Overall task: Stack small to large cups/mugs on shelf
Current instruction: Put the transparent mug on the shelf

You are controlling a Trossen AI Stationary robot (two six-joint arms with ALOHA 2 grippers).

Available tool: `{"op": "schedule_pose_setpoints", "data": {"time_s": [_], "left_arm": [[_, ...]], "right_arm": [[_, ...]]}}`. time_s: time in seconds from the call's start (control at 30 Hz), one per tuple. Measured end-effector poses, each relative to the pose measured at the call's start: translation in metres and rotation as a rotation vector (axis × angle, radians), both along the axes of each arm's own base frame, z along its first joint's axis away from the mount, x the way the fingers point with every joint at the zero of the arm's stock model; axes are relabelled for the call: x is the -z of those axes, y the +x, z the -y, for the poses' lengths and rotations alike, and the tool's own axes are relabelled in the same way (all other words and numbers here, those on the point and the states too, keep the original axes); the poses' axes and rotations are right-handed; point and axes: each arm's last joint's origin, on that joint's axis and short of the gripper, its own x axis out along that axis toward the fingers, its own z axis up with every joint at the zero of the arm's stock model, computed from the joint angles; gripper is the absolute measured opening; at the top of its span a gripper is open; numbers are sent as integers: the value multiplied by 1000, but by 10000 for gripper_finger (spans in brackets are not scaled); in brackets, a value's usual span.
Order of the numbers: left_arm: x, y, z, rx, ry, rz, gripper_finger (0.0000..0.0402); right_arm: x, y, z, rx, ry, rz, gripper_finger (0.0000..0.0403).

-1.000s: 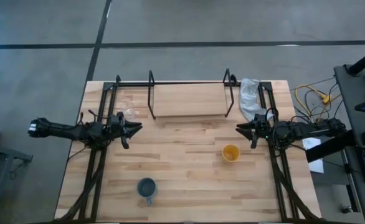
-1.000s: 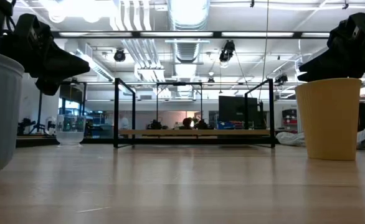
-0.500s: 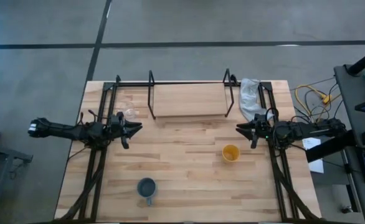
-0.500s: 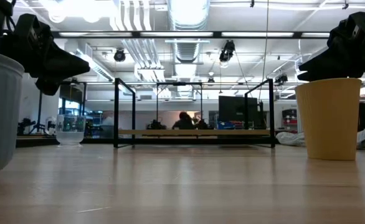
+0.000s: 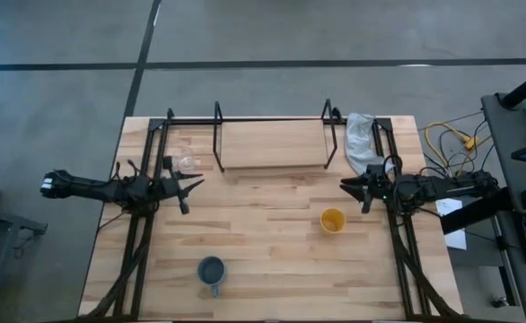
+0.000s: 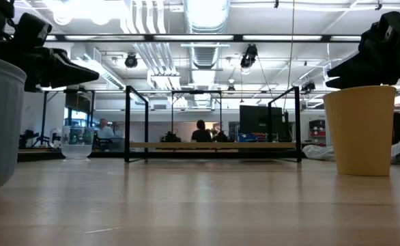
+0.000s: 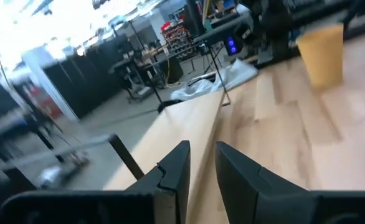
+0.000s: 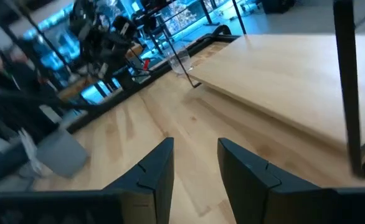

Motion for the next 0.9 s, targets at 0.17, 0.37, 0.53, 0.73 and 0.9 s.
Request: {"op": "schedule_pose_setpoints", "data": {"time_s": [0.17,0.37,0.53,0.73,0.9], "left_arm": [[-4,0,0,1,4,41,61],[-28,-1,0,-5,-356,296,61],[-67,-2,0,10,-309,325,61],[-132,4,1,7,-222,261,61],[-188,8,1,-14,-235,351,61]], "right_arm": [[-2,0,0,37,230,78,118],[-17,2,-3,-65,297,217,116],[-41,3,-6,-167,279,190,102],[-94,8,-10,-254,172,63,83],[-150,17,-14,-386,31,26,72]]}}
